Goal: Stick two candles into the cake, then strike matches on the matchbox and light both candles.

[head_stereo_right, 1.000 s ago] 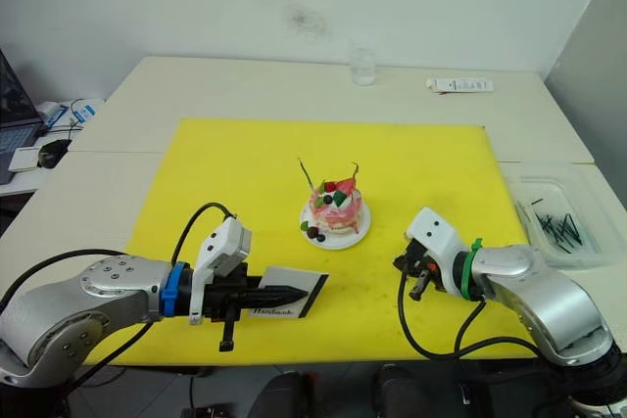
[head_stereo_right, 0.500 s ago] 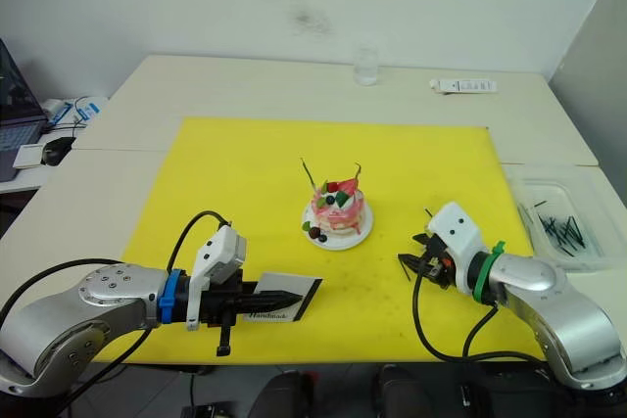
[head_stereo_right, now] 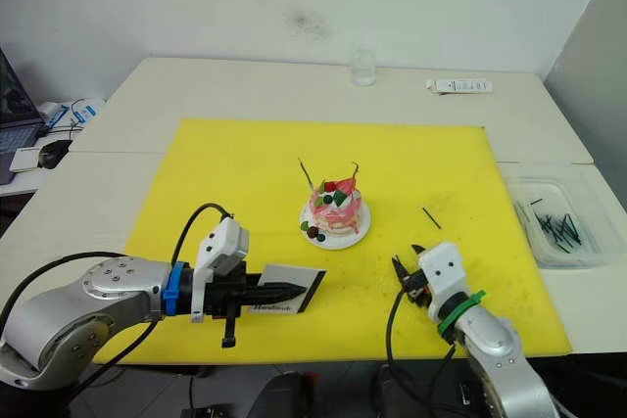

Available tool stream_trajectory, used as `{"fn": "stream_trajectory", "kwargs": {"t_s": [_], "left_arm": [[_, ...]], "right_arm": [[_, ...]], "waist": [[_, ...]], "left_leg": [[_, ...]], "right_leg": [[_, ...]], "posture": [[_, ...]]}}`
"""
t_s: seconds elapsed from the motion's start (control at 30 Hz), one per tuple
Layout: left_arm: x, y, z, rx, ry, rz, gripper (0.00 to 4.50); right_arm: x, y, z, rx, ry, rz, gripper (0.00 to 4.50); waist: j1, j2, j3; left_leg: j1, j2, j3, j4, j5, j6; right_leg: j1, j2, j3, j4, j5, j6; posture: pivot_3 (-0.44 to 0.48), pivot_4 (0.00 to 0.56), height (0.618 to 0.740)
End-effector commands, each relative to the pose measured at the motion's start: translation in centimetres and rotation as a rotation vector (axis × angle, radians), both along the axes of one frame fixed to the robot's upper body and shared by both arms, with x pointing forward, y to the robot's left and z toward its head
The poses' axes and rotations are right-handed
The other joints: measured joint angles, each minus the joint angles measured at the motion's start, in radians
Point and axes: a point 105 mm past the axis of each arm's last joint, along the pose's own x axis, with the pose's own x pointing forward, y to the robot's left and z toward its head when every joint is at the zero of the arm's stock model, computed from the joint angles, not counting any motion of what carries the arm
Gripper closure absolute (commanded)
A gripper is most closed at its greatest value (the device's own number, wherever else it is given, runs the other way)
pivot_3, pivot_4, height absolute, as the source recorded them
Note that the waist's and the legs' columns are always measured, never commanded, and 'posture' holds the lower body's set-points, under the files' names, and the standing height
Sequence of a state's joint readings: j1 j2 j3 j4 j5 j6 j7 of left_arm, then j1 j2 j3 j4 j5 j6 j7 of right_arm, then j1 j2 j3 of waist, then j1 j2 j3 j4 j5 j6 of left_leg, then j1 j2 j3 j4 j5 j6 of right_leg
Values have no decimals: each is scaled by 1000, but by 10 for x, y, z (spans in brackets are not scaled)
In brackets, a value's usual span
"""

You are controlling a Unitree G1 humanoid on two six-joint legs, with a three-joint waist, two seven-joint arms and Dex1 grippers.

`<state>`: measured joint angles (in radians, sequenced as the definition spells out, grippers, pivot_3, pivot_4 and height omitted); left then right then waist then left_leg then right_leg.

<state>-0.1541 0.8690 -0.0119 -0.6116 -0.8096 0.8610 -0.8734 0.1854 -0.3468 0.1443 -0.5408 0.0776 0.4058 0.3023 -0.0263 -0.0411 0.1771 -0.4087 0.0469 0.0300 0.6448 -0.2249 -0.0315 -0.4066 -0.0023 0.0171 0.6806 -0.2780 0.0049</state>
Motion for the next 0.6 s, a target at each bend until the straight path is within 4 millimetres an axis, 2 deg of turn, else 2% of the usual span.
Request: {"fn": "stream_trajectory", "kwargs": {"t_s": [0.03, 0.33, 0.43, 0.6], "left_arm": [[-1, -5, 11, -12, -30, -20, 4500], [1, -8, 16, -15, -29, -17, 4500], [2, -7, 15, -15, -26, -13, 4500], [3, -6, 13, -14, -24, -9, 4500]], "right_arm": [[1, 1, 2, -5, -27, -17, 2207], [-1, 4, -12, 6, 76, -52, 2207], [-4, 7, -14, 15, 106, -50, 2760], [-6, 11, -14, 21, 132, -49, 4484]], "waist": [[0, 0, 0], [0, 0, -1], [0, 0, -1], [0, -1, -2]], "left_leg": [[0, 0, 0, 0, 0, 0], [1, 0, 0, 0, 0, 0], [2, 0, 0, 0, 0, 0], [2, 0, 0, 0, 0, 0]], "right_leg": [[0, 0, 0, 0, 0, 0], [1, 0, 0, 0, 0, 0], [1, 0, 0, 0, 0, 0], [1, 0, 0, 0, 0, 0]], "posture": [[0, 150, 740], [0, 150, 740], [0, 150, 740], [0, 150, 740]]}}
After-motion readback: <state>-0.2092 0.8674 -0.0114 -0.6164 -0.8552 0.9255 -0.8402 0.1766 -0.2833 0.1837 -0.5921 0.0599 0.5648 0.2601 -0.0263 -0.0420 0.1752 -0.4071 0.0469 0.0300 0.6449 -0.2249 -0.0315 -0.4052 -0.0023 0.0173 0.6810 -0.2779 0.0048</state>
